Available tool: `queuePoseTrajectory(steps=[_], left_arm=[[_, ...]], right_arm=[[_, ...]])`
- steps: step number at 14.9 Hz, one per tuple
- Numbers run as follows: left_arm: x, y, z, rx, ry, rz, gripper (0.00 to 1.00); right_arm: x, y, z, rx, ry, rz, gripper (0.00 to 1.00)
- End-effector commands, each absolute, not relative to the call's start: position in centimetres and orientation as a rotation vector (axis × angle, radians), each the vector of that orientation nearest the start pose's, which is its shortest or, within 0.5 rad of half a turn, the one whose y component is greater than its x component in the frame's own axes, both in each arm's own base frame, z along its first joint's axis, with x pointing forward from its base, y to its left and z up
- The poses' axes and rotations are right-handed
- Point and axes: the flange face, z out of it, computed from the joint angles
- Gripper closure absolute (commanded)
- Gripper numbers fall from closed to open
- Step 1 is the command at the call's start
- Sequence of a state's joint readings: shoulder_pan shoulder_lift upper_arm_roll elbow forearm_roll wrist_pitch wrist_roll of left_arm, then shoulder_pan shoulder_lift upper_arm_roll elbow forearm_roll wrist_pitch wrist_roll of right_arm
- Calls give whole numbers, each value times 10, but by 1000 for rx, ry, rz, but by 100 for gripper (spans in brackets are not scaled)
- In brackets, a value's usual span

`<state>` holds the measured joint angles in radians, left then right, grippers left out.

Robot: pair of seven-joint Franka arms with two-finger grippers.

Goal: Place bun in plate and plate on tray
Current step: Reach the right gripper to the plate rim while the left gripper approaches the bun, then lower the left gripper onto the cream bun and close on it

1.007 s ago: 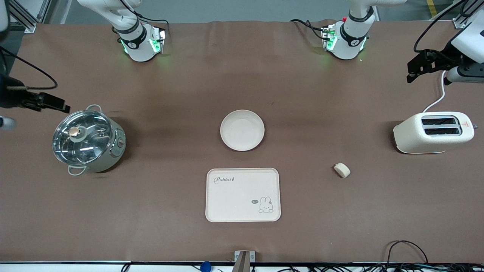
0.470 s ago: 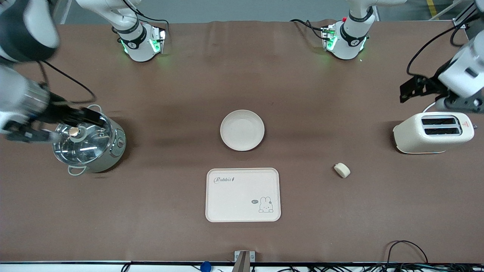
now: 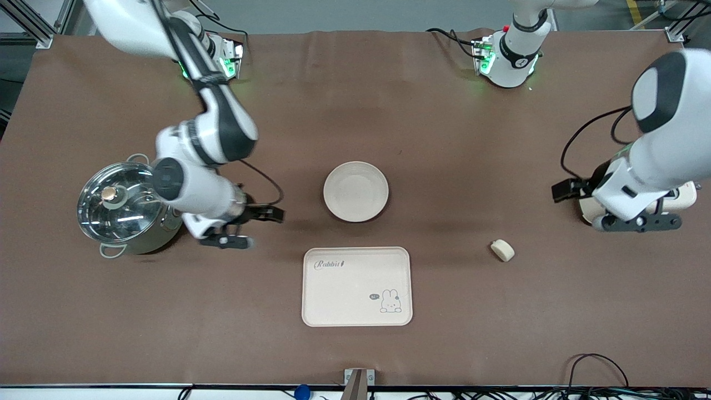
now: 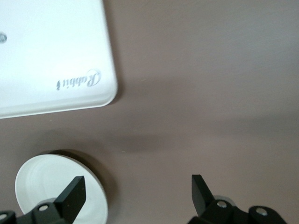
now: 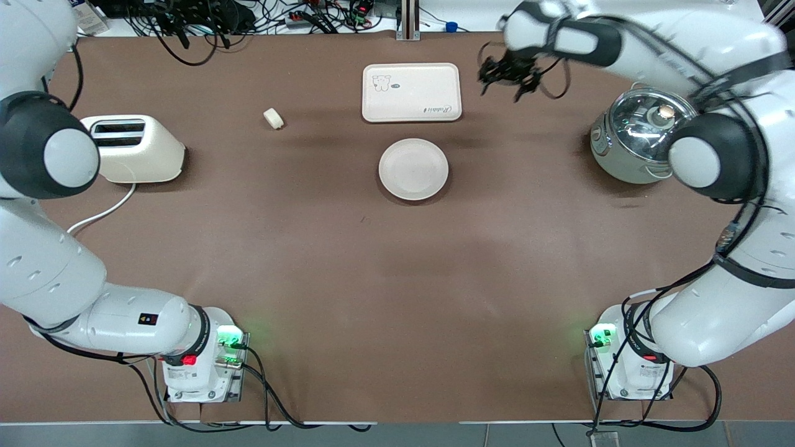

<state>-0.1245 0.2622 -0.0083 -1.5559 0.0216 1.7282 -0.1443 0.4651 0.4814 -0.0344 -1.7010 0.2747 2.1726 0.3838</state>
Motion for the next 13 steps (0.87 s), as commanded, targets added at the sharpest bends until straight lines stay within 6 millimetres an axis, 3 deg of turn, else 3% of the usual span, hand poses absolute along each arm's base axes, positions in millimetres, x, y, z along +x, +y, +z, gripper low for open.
queuePoseTrajectory(steps=[1, 3, 5, 9, 13], left_arm=[[625, -84, 440, -3112, -68, 90, 0], [627, -88, 402, -3116, -120, 57, 0], [630, -100, 362, -3113, -209, 58, 0], [641, -117, 288, -3095, -451, 38, 0], [645, -128, 246, -3062, -599, 30, 0]], right_arm=[[561, 347, 268, -2953, 98, 96, 0], [529, 373, 233, -2963, 46, 45, 0], [510, 383, 213, -2975, 39, 42, 0], [490, 385, 198, -2997, 14, 84, 0], [476, 385, 187, -2998, -1, 46, 0]])
